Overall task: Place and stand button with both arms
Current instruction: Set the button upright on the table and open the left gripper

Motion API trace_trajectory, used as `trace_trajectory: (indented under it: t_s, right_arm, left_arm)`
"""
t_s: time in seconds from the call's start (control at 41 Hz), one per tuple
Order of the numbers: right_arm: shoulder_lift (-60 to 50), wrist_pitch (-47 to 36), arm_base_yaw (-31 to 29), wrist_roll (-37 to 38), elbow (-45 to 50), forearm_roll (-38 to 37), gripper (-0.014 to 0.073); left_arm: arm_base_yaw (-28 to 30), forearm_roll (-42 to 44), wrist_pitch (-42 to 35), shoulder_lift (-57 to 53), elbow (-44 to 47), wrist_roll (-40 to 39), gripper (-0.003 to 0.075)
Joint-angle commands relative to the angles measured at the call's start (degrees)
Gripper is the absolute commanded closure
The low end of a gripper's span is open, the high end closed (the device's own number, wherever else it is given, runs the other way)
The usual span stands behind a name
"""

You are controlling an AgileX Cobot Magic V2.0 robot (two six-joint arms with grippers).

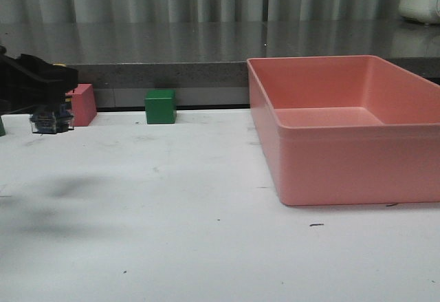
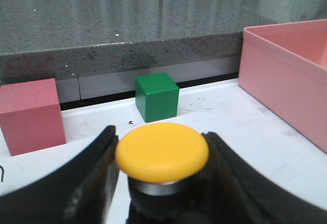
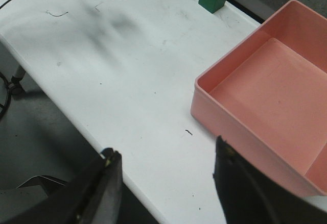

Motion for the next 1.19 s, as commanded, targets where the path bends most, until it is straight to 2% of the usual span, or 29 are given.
trace_trajectory:
  t_s: [0.0, 0.244, 0.853, 1.17]
  right_arm:
    - [0.06, -3.69, -0.29, -0.52, -1.24, -0.62, 0.017]
    - [0.06, -3.69, -0.29, -0.52, -1.24, -0.62, 0.017]
    - [0.06, -3.69, -0.29, -0.52, -1.24, -0.62, 0.017]
    - [0.06, -3.69, -0.29, -0.52, -1.24, -0.62, 0.017]
  left_arm:
    - [0.15, -1.17, -9.39, 0.35, -1.12, -0.01, 0.0512]
    - [0.15, -2.62, -17.65, 6.05, -1.25, 1.79, 0.0512]
    - [0.15, -2.5, -17.69, 12.58, -6.72, 1.79, 0.0512]
    - [0.15, -2.5, -19.14, 15.72, -6.71, 1.79, 0.0511]
